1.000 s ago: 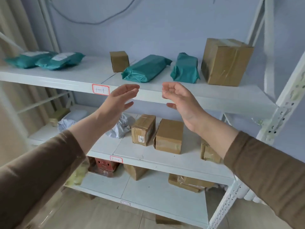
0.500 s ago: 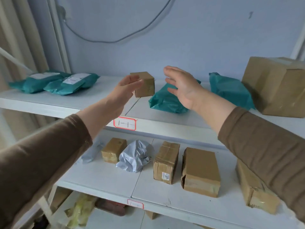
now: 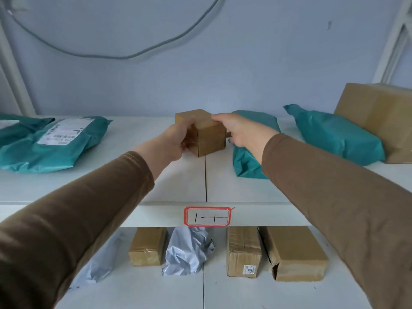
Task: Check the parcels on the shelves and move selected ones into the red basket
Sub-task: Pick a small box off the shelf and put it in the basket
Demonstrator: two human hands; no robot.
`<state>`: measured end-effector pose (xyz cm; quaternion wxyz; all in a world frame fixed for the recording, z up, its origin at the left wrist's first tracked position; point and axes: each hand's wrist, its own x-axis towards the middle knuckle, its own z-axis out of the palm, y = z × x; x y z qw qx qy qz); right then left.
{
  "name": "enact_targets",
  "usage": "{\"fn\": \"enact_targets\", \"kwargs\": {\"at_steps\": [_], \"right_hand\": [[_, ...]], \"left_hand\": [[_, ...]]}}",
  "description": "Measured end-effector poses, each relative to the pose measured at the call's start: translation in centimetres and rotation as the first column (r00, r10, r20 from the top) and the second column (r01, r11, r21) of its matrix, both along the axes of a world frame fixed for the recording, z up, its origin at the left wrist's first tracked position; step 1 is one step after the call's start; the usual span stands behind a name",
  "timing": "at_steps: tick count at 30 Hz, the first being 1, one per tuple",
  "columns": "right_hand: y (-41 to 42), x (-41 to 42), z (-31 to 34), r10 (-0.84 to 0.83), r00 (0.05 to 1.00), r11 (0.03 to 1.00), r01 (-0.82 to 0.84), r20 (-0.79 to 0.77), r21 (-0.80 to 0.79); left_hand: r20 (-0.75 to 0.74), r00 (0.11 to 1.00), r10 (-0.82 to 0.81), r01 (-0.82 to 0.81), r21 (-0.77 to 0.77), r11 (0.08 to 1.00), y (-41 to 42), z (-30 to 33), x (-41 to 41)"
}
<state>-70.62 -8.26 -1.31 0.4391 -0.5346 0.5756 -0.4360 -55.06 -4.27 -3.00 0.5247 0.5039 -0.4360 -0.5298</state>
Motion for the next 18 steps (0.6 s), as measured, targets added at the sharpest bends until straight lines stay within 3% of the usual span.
{"fn": "enact_targets", "kwargs": {"at_steps": [7, 18], "right_hand": [[2.4, 1.2, -0.3, 0.022, 0.98, 0.999, -0.031, 0.199, 0.04], [20.8, -3.7, -0.7, 0.163, 0.937, 0.967, -0.09, 0.309, -0.238]], "left_hand": [[-0.111, 0.992, -0.053, 0.048, -0.044, 0.998, 0.8, 0.3, -0.2], [-0.207, 0.949, -0.237, 0.161, -0.329, 0.931, 14.6, 0.0, -1.8]]}}
